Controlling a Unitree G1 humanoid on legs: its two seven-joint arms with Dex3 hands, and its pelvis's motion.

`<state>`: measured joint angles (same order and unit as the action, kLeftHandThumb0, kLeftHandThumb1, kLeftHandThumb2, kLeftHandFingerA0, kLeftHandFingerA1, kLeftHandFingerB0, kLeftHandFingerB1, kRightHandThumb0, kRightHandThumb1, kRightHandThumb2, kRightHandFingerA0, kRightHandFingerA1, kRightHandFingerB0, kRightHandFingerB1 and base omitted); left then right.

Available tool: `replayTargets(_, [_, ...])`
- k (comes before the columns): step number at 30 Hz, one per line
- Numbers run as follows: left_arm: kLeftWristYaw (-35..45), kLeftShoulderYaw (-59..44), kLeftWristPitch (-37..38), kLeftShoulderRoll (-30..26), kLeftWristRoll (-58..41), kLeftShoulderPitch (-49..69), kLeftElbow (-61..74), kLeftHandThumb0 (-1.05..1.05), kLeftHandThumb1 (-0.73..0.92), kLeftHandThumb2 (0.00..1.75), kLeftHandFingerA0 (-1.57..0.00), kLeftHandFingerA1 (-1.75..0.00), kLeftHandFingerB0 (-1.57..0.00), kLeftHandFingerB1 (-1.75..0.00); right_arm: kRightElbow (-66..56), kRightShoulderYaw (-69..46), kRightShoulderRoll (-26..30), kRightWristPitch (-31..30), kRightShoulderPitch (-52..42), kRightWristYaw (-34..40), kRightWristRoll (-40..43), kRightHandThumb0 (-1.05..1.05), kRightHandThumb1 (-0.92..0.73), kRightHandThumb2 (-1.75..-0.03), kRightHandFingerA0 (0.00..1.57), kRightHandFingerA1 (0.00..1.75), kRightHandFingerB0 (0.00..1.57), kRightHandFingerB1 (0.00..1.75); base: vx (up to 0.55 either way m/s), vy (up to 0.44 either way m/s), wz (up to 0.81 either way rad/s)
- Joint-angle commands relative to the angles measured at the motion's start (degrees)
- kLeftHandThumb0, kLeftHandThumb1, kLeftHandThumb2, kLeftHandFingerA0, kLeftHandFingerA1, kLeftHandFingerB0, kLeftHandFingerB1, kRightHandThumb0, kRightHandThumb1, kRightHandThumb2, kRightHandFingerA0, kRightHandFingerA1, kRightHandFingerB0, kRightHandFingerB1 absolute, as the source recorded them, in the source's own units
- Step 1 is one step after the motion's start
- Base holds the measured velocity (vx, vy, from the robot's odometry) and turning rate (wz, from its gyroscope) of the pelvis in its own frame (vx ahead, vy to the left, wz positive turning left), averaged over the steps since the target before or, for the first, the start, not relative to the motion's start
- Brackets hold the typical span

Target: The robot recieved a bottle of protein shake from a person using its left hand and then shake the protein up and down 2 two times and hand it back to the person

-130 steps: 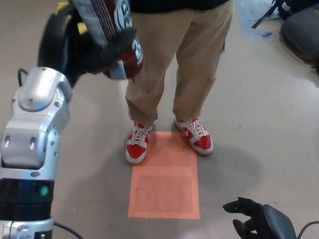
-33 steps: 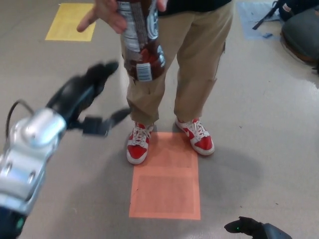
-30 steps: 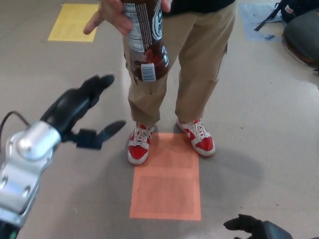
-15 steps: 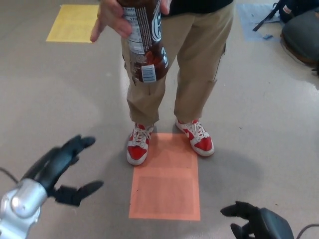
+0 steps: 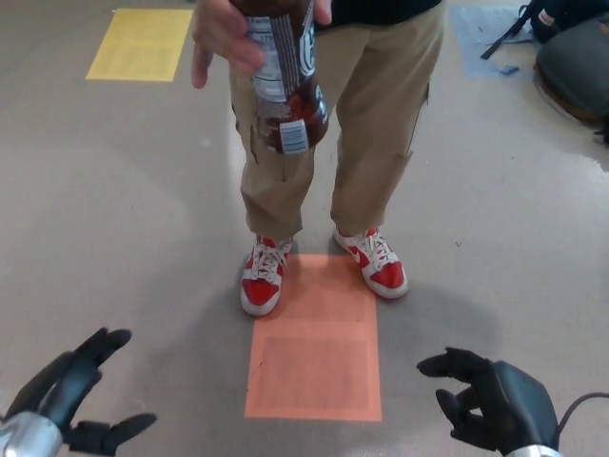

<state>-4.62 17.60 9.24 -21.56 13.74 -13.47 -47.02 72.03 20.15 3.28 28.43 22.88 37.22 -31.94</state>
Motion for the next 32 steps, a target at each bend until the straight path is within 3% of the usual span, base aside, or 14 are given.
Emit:
replayTargets(1, [-10.4,-0.6,16.1,1.1,4.0,-3.0,-11.9,-0.64,0.4,0.74,-0.25,-0.45,-0.04,-0.26,0.6,-1.0,1.6,-1.4,1.9,-1.6,1.2,-0.22,-0.79,-0.63,0.91,0.52,0.78,0.45,0.0,0.0,0.0])
replayTargets(4, [-9.7,-0.7,17.5,1.5,3.9,-4.9,-14.8,-0.64,0.41,0.74,-0.25,-0.45,-0.05,-0.25,0.7,-1.1,1.9,-1.5,2.6,-1.3,1.0,-0.22,-0.78,-0.63,0.92,0.54,0.78,0.45,0.0,0.0,0.0])
replayTargets(5, [-9.6,-0.6,17.7,1.5,4.1,-5.7,-15.5,-0.62,0.49,0.57,-0.3,-0.35,-0.08,-0.23,0.7,-1.3,1.9,-1.5,2.9,-1.4,1.1,-0.21,-0.78,-0.63,0.92,0.56,0.77,0.45,0.0,0.0,0.0])
replayTargets(6, [-9.7,-0.4,18.0,1.4,4.4,-6.6,-16.5,-0.62,0.49,0.57,-0.3,-0.35,-0.08,-0.23,0.7,-1.6,1.9,-1.5,3.3,-1.6,1.3,-0.21,-0.78,-0.63,0.92,0.56,0.77,0.45,0.0,0.0,0.0])
replayTargets(7, [-9.4,0.3,18.0,1.3,5.2,-7.7,-17.4,-0.69,0.44,0.79,-0.26,-0.46,-0.02,-0.22,0.7,-1.5,1.9,-1.8,3.7,-1.3,1.1,-0.23,-0.78,-0.64,0.95,0.61,0.78,0.45,0.0,0.0,0.0])
replayTargets(8, [-9.4,0.6,18.2,1.2,5.6,-8.2,-18.0,-0.69,0.44,0.79,-0.26,-0.46,-0.02,-0.22,0.8,-1.4,2.0,-1.9,3.9,-1.1,1.0,-0.23,-0.78,-0.64,0.95,0.61,0.78,0.45,0.0,0.0,0.0])
replayTargets(9, [-9.6,0.9,18.5,1.3,6.1,-8.7,-18.6,-0.66,0.54,0.57,-0.3,-0.34,-0.06,-0.22,0.7,-1.9,1.8,-1.8,4.0,-1.4,1.5,-0.24,-0.77,-0.64,0.94,0.67,0.78,0.44,0.0,0.0,0.0])
replayTargets(14, [-10.7,2.8,18.1,1.7,8.0,-10.7,-21.5,-0.65,0.57,0.59,-0.28,-0.33,-0.04,-0.21,0.8,-2.7,1.6,-2.9,4.3,-2.0,2.1,-0.25,-0.78,-0.64,0.93,0.57,0.79,0.44,0.0,0.0,0.0])
replayTargets(19, [-13.9,4.2,18.6,1.6,10.0,-11.7,-23.0,-0.67,0.6,0.6,-0.3,-0.33,-0.04,-0.21,1.0,-2.1,1.7,-3.7,5.2,-1.4,1.3,-0.26,-0.78,-0.63,0.96,0.63,0.78,0.44,0.0,0.0,0.0])
replayTargets(24, [-15.2,5.0,19.5,1.2,11.3,-11.5,-23.2,-0.67,0.64,0.6,-0.28,-0.32,-0.05,-0.2,1.1,-2.2,1.5,-4.4,5.4,-1.7,1.5,-0.24,-0.76,-0.63,0.93,0.49,0.78,0.44,0.0,0.0,0.0])
replayTargets(25, [-16.5,5.6,19.5,1.1,12.2,-11.2,-23.0,-0.71,0.54,0.87,-0.25,-0.46,-0.03,-0.25,1.1,-2.2,1.5,-4.5,5.3,-1.7,1.6,-0.24,-0.76,-0.64,0.95,0.58,0.77,0.44,0.0,0.0,0.0])
replayTargets(32, [-22.5,8.0,20.1,1.3,15.4,-7.8,-22.1,-0.69,0.58,0.86,-0.29,-0.45,-0.08,-0.37,1.1,-1.4,1.5,-4.7,2.8,-1.2,0.9,-0.24,-0.75,-0.65,0.96,0.53,0.73,0.43,0.0,0.0,0.0])
